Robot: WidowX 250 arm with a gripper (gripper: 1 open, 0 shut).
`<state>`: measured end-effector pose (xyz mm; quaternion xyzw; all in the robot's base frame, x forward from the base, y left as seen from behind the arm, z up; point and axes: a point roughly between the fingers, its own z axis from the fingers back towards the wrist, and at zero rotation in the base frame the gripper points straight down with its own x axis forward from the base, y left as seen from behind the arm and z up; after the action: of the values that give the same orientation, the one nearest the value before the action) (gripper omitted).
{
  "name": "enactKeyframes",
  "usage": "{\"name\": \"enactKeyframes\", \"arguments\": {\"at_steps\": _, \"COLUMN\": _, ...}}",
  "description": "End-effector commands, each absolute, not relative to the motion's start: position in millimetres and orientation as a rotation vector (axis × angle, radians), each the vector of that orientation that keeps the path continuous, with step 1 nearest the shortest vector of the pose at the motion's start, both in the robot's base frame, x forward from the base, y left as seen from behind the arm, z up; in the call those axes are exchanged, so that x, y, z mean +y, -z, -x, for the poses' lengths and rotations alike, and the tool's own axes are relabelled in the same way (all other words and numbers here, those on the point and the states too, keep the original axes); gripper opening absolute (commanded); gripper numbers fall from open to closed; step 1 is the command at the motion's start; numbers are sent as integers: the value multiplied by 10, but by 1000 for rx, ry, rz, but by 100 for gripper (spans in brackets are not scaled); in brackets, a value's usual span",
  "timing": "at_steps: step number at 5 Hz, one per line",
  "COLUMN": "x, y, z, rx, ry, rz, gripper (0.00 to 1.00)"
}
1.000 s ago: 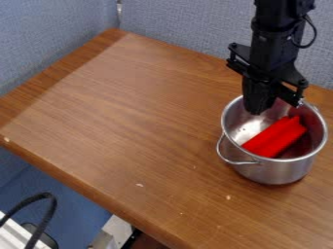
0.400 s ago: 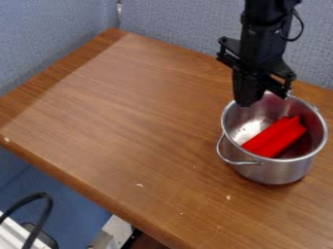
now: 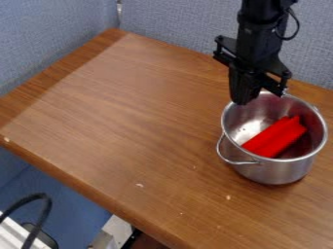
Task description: Put the red object in the metal pot
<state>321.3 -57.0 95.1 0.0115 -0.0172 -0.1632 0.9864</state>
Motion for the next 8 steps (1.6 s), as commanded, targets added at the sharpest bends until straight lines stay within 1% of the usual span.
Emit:
{"name": "enactKeyframes", "arguments": {"at_steps": 1, "x": -510, "y": -1104, "z": -3284, "rx": -80, "ry": 314, "rz": -35, "gripper": 0}}
{"name": "enactKeyframes", "arguments": {"at_steps": 8, "x": -414, "y": -1207, "z": -3238, "rx": -77, "ry": 301, "rz": -71, "gripper": 0}}
